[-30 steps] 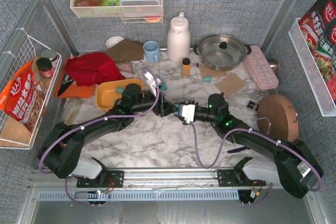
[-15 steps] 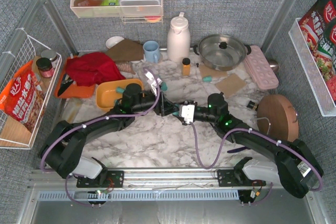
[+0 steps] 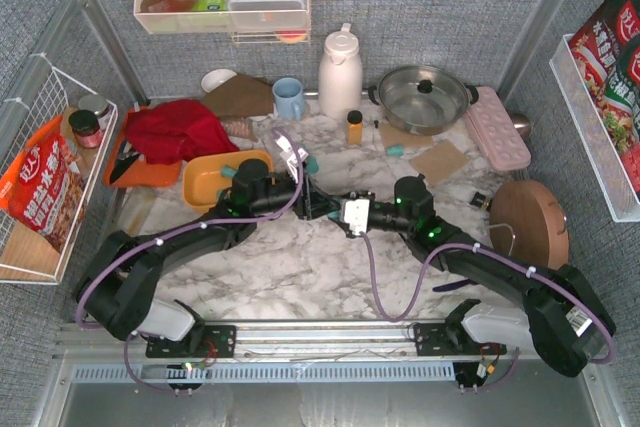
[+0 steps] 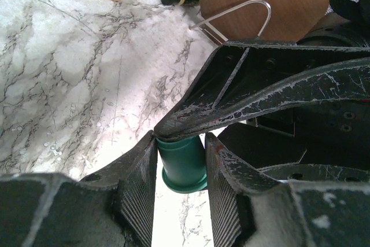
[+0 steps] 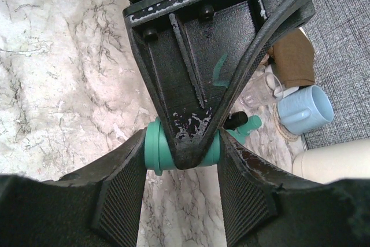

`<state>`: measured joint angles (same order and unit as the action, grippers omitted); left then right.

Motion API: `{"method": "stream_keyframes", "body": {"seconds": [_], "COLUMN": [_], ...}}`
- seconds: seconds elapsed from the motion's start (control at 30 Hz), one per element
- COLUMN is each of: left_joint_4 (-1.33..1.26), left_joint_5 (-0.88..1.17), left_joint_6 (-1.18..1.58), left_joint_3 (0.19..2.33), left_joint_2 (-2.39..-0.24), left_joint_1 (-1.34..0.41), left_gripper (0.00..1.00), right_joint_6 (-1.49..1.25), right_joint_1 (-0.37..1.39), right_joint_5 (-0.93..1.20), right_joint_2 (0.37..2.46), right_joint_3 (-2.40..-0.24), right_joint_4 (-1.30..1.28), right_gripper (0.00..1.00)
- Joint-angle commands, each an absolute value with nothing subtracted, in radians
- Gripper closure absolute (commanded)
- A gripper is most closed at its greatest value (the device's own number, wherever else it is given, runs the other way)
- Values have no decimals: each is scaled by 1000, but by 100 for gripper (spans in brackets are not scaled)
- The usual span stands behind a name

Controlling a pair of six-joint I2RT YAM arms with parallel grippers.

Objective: Mix the coffee capsules in the storage basket

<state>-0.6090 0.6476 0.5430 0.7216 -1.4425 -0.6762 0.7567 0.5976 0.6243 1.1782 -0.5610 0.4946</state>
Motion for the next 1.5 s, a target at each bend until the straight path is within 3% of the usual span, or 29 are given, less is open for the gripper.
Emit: {"method": "stream_keyframes", "body": {"seconds": [0.0, 0.23, 0.43, 0.63, 0.9, 1.03, 1.2, 1.47], "left_joint_4": [-637, -606, -504, -312, -225, -249, -274, -217], "left_joint_5": [636, 610, 512, 267, -391, -427, -423, -305], "left_joint_6": [528, 522, 488, 456, 513, 544, 577, 520], "left_joint_3": [721, 721, 716, 705, 649, 657, 681, 700], "left_joint_2": [-1428, -1401, -1346, -1234, -1156, -1237, -1312, -1187], "left_joint_1": [-675, -674, -657, -553, -436, -363, -326, -325], "left_gripper": [61, 61, 61, 62, 54, 51, 40, 7], "right_joint_6": [746, 744, 747, 667, 124, -123, -310, -404], "right_joint_1": [599, 598, 596, 588, 584, 580, 579, 580], "right_joint_5": [649, 613, 559, 490, 168, 14, -80, -130], "right_joint_2": [1180, 1183, 1174, 1195, 1375, 1530, 1710, 1954], "right_joint_3": [-574, -590, -594, -610, -817, -1002, -1149, -1359], "right_joint_4": [494, 462, 446, 468, 416, 258, 169, 51], "right_gripper": [45, 17, 14, 14, 18, 24, 33, 41]}}
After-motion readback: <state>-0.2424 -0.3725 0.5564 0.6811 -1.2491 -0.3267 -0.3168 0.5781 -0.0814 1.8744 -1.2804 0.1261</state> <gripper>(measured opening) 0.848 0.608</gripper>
